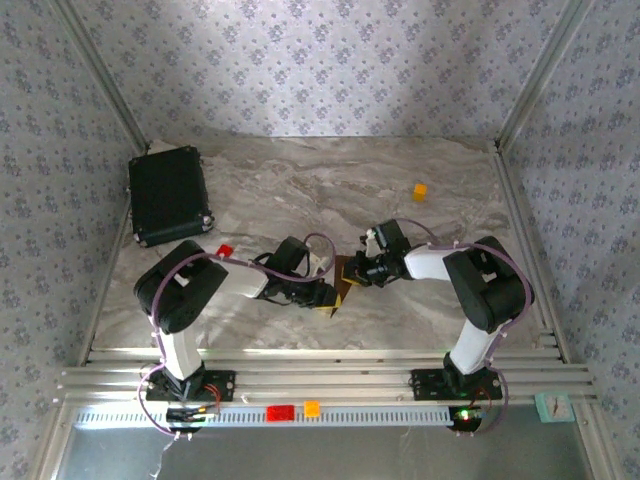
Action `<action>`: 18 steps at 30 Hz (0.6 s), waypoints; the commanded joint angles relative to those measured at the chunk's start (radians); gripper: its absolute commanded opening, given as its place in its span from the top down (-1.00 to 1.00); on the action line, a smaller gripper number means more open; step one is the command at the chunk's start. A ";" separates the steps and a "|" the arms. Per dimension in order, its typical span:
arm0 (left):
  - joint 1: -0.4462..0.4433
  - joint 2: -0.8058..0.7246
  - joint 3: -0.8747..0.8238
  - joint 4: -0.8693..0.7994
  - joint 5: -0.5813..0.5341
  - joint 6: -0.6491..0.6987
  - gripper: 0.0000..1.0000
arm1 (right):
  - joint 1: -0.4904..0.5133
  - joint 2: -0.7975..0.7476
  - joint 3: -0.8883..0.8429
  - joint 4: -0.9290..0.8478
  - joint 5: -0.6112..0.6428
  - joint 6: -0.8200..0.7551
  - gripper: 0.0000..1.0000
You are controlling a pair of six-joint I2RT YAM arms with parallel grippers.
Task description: Fold a paper plane with a square sheet of paper (pick it up from the middle)
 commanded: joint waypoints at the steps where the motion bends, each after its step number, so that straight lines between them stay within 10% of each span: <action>1: -0.020 -0.002 -0.034 -0.184 -0.032 0.048 0.63 | 0.005 0.053 -0.014 -0.137 0.138 -0.027 0.71; 6: -0.027 -0.015 -0.045 -0.181 -0.026 0.059 0.77 | 0.010 0.059 -0.011 -0.142 0.138 -0.024 0.71; 18: -0.016 -0.241 -0.093 -0.194 -0.183 -0.002 0.39 | 0.015 0.059 -0.014 -0.141 0.145 -0.009 0.72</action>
